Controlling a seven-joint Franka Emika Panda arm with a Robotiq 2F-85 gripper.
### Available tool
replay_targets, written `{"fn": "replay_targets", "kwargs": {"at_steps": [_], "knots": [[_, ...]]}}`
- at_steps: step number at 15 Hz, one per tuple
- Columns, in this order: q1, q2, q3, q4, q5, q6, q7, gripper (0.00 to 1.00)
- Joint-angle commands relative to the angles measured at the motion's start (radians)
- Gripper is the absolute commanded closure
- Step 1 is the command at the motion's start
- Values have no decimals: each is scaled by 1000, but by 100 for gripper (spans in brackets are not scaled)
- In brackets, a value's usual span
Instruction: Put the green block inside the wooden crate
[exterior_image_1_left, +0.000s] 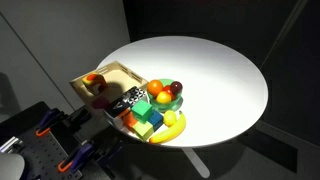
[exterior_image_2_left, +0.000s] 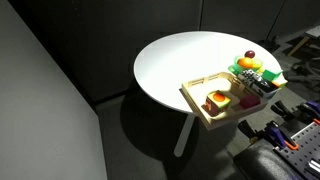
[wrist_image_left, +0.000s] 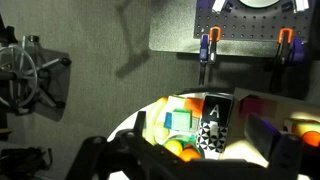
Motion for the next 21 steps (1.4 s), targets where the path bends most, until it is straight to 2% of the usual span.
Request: {"fn": "replay_targets", "kwargs": {"at_steps": [1, 12, 21], "knots": [[31, 1, -22, 3, -11, -7, 14, 0], [42, 60, -47, 5, -11, 33, 8, 0], [42, 165, -108, -2, 1, 222, -64, 0]]}}
